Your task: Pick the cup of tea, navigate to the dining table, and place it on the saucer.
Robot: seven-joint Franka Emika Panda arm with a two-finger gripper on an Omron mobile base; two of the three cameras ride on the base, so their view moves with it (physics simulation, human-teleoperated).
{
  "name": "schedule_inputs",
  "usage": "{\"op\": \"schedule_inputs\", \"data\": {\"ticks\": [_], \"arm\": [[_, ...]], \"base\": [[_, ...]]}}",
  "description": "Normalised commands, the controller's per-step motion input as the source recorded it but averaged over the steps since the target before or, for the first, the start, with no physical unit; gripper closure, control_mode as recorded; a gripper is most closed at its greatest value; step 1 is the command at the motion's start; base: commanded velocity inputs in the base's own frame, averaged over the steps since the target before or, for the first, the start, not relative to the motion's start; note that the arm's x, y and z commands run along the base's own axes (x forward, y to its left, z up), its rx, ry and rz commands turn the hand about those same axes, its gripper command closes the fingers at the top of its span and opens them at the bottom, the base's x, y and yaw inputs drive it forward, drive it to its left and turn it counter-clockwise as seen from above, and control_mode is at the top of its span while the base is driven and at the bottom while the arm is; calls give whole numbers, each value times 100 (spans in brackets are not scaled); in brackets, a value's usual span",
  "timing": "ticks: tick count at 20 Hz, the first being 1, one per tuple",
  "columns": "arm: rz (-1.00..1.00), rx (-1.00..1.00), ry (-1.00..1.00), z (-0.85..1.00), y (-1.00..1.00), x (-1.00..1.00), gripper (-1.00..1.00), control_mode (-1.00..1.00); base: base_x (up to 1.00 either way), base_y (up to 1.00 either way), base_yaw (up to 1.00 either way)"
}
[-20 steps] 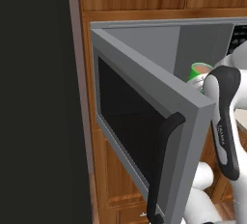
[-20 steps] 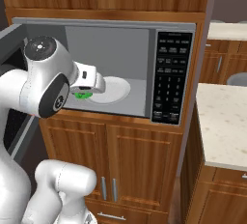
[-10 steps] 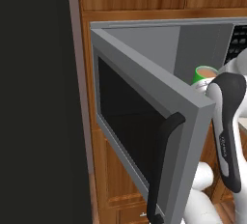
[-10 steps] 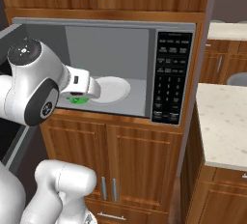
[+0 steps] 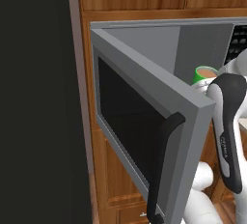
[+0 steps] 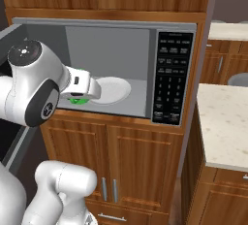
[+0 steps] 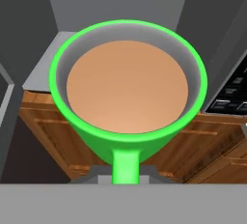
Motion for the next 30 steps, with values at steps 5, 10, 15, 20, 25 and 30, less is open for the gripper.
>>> {"op": "schedule_inputs", "data": {"ticks": [5,10,15,20,25,30], "arm": [[0,0,0,0,0,0,100,100],[0,0,0,0,0,0,100,100],[0,0,0,0,0,0,100,100],[0,0,0,0,0,0,100,100],[0,0,0,0,0,0,100,100],[0,0,0,0,0,0,100,100]], "base": [[-70,-25,-9],[-96,-57,-27],[-58,-74,-48],[-1,-30,-71],[11,-12,-76],[97,4,-52]]}}
